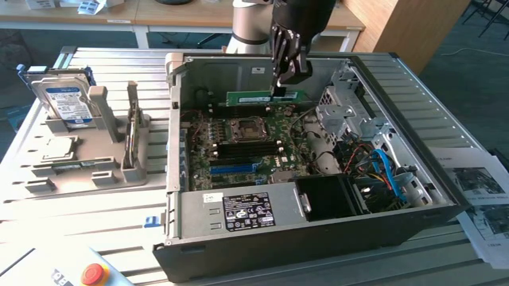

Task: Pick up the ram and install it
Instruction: 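Pick up the ram and move it above insertion slot, then insert the ram into the slot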

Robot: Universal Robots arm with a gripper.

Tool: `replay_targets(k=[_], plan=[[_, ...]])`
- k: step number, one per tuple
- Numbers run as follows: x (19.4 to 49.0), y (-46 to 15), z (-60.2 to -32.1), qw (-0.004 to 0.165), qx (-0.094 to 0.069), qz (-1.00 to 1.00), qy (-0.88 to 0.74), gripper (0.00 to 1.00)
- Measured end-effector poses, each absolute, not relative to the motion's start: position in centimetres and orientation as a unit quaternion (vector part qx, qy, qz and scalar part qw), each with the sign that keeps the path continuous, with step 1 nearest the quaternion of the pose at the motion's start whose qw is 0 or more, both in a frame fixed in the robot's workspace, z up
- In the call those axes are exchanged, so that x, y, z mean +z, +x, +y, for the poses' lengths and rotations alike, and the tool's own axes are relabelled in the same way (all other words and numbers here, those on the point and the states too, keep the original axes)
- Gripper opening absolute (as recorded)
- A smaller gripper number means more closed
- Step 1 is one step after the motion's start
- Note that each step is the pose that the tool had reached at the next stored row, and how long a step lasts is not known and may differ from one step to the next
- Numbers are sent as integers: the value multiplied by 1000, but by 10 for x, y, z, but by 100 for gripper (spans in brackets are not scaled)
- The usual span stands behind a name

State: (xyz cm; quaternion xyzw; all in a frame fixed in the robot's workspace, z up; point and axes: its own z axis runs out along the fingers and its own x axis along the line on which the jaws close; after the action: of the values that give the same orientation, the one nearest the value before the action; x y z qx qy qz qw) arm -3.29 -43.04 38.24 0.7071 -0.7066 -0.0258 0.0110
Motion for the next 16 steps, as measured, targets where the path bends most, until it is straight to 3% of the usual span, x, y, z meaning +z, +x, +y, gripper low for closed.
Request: replay_targets(k=[16], plan=[[380,-33,-413,11,-26,-707,707,12]])
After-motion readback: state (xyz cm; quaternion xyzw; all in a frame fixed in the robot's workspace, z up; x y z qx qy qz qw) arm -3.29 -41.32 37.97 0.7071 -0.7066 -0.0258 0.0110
